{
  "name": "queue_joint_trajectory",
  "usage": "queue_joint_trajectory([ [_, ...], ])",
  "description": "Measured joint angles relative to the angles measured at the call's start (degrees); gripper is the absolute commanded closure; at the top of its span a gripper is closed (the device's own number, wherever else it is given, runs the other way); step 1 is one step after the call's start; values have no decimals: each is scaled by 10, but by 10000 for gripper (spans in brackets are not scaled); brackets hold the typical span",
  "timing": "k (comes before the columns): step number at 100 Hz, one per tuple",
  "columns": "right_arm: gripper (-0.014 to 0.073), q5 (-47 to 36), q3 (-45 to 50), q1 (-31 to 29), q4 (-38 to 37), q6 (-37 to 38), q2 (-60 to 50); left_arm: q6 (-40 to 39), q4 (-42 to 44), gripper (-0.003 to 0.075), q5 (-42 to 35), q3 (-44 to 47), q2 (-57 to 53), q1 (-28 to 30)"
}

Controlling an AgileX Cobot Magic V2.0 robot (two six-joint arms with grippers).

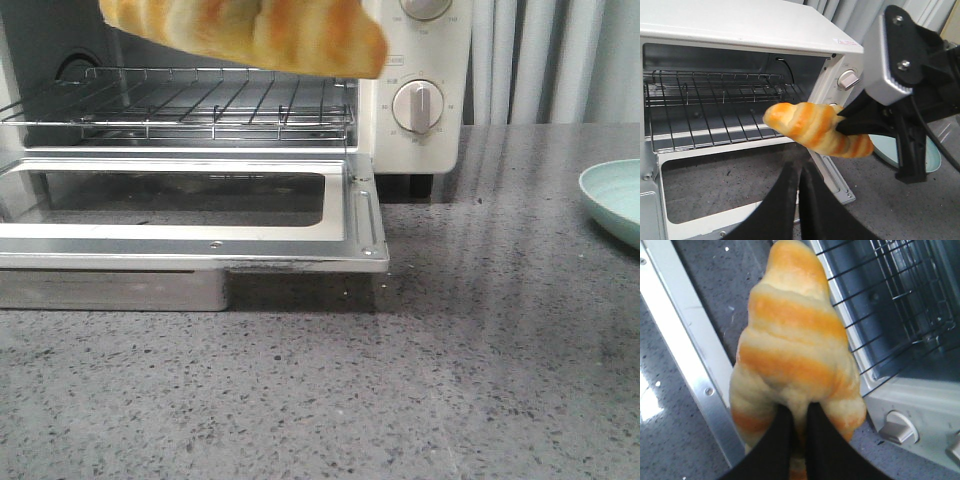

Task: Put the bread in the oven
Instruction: 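Lift the croissant with the right gripper and carry it into the oven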

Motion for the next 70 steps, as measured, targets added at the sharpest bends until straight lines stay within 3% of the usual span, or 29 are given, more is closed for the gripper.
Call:
queue_joint_trajectory([
  [46,663,-121,-18,0,-132,-5,70,0,-1,741,18,0,0,0],
  [70,663,-161,-18,-16,-157,-7,99,0,-1,741,19,0,0,0],
])
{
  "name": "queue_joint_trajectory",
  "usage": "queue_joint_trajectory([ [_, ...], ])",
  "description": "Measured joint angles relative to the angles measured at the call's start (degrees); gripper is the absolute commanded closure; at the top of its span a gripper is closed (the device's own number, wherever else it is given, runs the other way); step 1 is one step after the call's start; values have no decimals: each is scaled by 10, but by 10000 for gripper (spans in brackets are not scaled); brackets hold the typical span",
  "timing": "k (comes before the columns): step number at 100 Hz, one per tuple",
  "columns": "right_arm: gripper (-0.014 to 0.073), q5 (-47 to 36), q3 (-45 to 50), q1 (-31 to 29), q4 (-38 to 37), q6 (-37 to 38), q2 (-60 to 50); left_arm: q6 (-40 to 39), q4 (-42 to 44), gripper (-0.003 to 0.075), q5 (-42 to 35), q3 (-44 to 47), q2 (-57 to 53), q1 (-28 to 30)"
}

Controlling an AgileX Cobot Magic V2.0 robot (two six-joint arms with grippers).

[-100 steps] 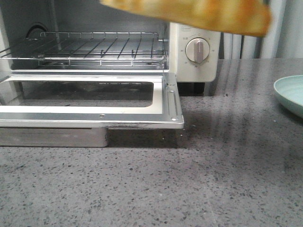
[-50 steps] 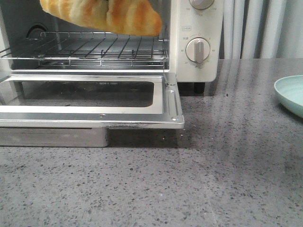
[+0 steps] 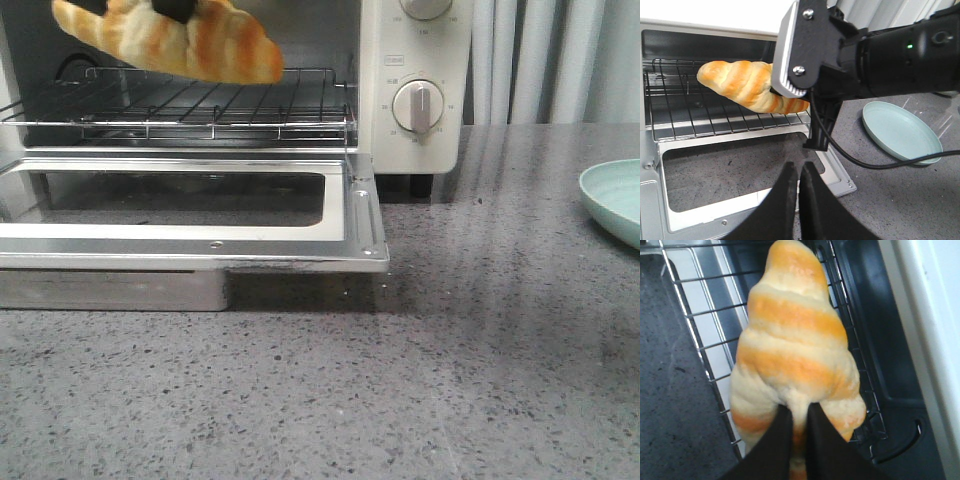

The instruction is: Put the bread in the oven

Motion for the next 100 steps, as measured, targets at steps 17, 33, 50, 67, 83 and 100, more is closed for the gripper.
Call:
queue_joint_trajectory([
  [17,658,0,0,-16,-12,1,15,0,0,741,0,0,0,0],
  [33,406,-10,0,-20,-17,4,16,0,0,741,0,0,0,0],
  [50,125,-30,0,-20,-19,7,16,0,0,742,1,0,0,0],
  [67,130,-34,0,-20,-25,8,16,0,8,742,1,0,0,0],
  [83,130,-29,0,-15,-25,9,16,0,38,742,1,0,-1,0],
  [100,131,-18,0,18,-27,10,16,-19,75,742,-4,0,-22,9],
])
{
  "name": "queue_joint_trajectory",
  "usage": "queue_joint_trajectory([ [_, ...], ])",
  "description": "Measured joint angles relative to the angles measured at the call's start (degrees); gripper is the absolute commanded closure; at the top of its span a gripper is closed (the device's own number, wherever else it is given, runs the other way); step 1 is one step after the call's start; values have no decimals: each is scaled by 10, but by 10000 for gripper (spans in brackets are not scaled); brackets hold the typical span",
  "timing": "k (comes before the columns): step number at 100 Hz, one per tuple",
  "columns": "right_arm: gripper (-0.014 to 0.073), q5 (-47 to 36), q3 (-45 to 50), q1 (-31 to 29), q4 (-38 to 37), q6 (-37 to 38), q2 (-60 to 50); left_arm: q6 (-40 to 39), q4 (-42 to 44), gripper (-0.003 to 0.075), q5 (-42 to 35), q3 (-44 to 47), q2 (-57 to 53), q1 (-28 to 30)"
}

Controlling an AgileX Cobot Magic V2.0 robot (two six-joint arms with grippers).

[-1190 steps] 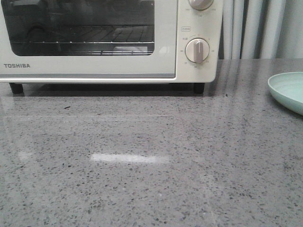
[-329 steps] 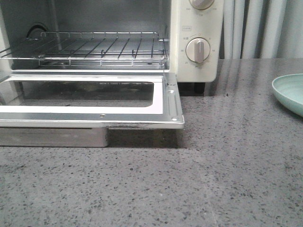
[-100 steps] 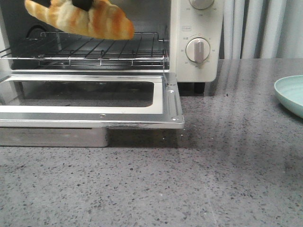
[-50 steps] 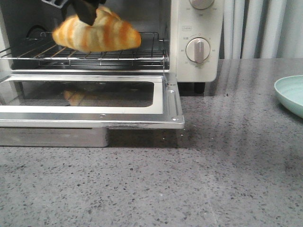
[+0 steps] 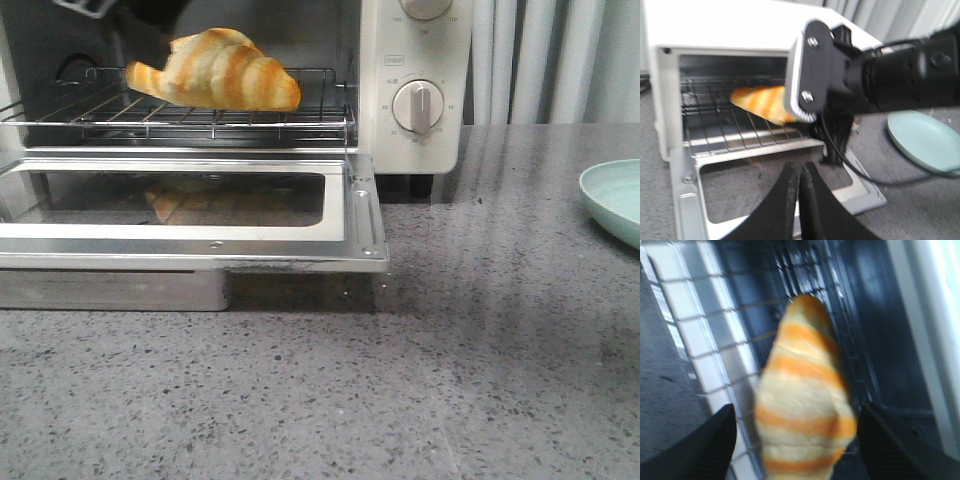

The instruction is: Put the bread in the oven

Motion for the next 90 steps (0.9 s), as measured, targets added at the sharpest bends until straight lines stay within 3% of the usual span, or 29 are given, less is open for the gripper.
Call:
queue_joint_trajectory([
  [13,139,4,0,35,0,7,-9,-21,30,742,0,0,-39,23],
  [36,263,38,0,97,0,17,-39,-26,41,742,10,7,-126,86],
  [72,641,142,-1,121,1,18,-71,-27,46,741,40,84,-240,253],
  [90,670,164,-1,121,1,23,-78,35,-12,741,16,141,-240,297],
])
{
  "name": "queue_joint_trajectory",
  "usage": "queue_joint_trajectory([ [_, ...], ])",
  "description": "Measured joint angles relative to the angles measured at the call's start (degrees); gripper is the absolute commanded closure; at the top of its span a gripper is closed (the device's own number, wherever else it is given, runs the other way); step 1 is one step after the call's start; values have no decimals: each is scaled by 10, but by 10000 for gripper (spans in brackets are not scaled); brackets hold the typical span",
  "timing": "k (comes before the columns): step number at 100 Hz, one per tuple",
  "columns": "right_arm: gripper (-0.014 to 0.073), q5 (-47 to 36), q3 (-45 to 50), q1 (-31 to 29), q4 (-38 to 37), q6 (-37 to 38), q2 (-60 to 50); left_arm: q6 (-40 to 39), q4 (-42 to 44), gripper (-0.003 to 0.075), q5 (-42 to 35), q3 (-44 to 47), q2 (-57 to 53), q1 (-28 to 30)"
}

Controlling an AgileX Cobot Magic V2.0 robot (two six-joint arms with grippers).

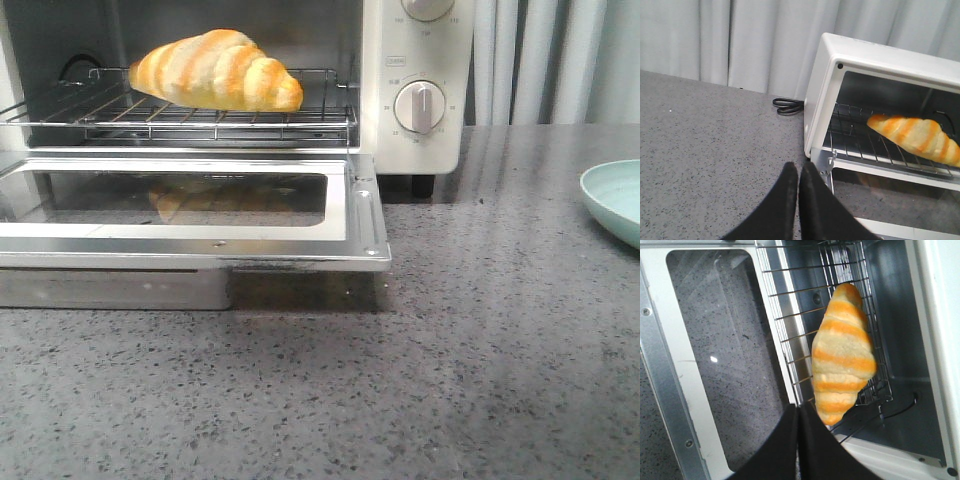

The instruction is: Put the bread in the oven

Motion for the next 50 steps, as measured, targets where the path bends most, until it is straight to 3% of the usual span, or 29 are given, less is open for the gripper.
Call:
queue_joint_trajectory([
  [15,670,8,0,0,1,3,-5,49,-30,741,-83,59,0,7],
  [50,670,10,0,0,1,37,-39,58,-33,741,-331,238,0,7],
])
